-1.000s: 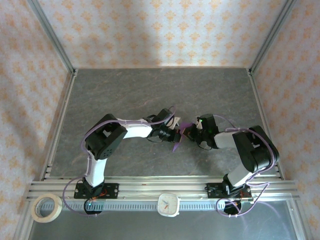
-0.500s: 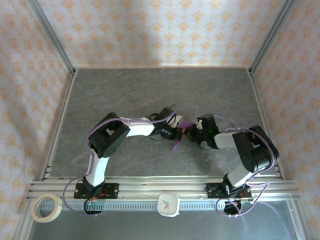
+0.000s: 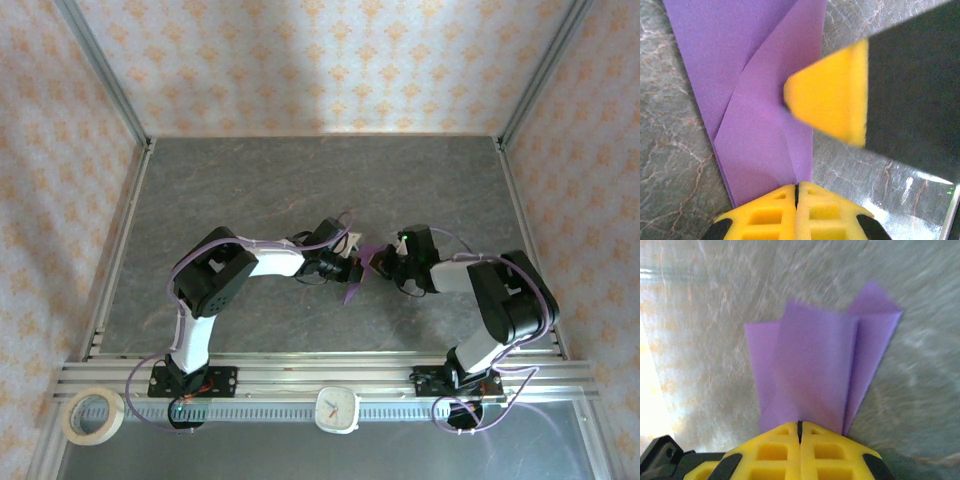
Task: Fold a paper plane with a square sheet of paper (pick it up from the middle)
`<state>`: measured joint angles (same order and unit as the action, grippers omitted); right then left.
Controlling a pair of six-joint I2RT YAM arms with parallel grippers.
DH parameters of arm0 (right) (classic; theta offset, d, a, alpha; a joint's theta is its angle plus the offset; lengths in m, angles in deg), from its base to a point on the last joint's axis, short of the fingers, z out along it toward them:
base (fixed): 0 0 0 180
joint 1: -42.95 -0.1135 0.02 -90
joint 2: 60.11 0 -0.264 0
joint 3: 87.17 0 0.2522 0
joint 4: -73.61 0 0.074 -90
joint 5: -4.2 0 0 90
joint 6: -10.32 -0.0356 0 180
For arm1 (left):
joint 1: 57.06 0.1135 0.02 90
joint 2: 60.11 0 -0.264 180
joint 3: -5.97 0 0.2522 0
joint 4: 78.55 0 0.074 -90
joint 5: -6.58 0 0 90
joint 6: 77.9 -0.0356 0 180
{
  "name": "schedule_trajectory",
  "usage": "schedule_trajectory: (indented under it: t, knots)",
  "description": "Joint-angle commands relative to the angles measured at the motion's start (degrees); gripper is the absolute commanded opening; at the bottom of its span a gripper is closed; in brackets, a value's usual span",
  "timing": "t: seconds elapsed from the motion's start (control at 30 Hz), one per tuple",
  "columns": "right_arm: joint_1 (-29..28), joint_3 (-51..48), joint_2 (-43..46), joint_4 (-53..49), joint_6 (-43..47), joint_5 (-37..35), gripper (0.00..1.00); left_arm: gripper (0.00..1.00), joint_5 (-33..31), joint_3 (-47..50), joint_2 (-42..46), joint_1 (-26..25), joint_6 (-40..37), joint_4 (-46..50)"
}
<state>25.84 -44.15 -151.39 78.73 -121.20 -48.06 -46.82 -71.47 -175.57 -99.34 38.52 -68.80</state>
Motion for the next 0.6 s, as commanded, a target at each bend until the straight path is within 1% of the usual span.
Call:
schedule_trajectory:
  t: [0.0,0.13,0.23,0.43,0.57]
  knots:
    - [2.9,1.3,-0.8,-1.8,1.1,-3.3,0.00,0.00,-5.5,4.5,-5.4,0.1,-1.7,14.0]
    - [5.1,1.7,-2.0,-2.3,1.9,-3.9,0.00,0.00,-5.7,4.4,-5.7,0.2,-2.1,14.5]
    - [6.1,2.2,-1.6,-2.4,2.1,-2.9,0.00,0.00,-6.0,4.5,-5.9,0.4,-2.2,14.7]
    - [5.9,3.4,3.9,-1.5,1.7,2.4,0.00,0.00,-6.1,4.4,-5.6,0.4,-2.1,14.4]
    - [3.2,3.4,4.5,-1.1,1.3,3.5,0.00,0.00,-6.1,4.0,-5.7,0.4,-1.9,14.4]
